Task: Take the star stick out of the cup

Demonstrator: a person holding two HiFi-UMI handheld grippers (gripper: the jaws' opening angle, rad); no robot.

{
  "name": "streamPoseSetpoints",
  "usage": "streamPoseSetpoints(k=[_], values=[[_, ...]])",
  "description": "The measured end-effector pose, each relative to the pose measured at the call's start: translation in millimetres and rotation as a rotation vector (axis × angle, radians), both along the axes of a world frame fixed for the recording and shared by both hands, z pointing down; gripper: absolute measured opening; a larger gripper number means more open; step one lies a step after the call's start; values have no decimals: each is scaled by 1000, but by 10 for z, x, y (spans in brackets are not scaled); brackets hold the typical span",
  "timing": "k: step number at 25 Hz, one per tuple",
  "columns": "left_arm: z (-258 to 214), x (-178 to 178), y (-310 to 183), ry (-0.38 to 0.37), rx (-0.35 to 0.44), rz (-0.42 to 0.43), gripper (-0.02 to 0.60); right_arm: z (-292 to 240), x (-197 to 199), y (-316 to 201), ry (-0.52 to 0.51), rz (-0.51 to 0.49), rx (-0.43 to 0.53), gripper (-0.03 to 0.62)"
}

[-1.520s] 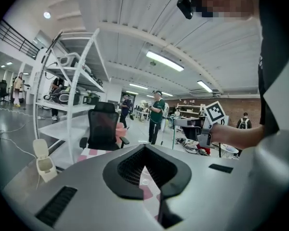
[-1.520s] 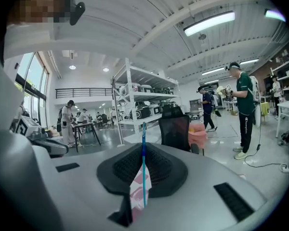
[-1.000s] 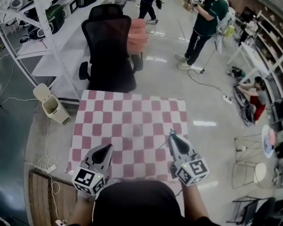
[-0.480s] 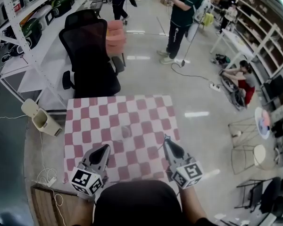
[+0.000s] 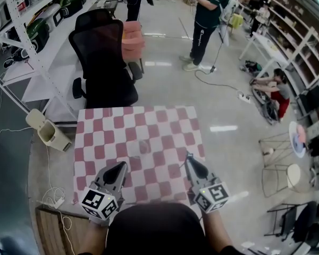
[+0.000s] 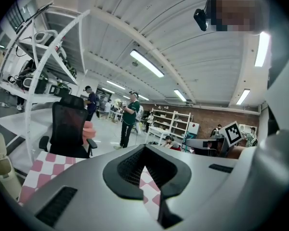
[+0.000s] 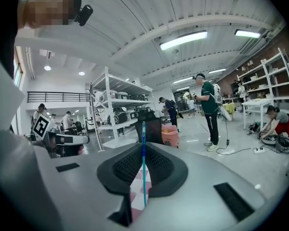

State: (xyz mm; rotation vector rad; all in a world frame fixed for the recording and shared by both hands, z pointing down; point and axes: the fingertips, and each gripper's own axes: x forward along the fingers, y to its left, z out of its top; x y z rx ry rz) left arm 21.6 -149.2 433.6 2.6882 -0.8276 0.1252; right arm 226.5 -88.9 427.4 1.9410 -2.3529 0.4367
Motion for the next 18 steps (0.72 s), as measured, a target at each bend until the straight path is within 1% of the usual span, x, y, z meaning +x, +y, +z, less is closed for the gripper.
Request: streamPoseSetpoints(k=[10, 14, 18], values=[[-4, -82, 50, -12, -5, -9, 40, 18, -134, -61, -15, -28, -4, 29], [1, -107, 34, 21, -42, -11, 38, 15, -162, -79, -16, -37, -6, 29], [-3, -122, -5, 19, -38, -19, 38, 15, -186, -105, -19, -43, 2, 29]])
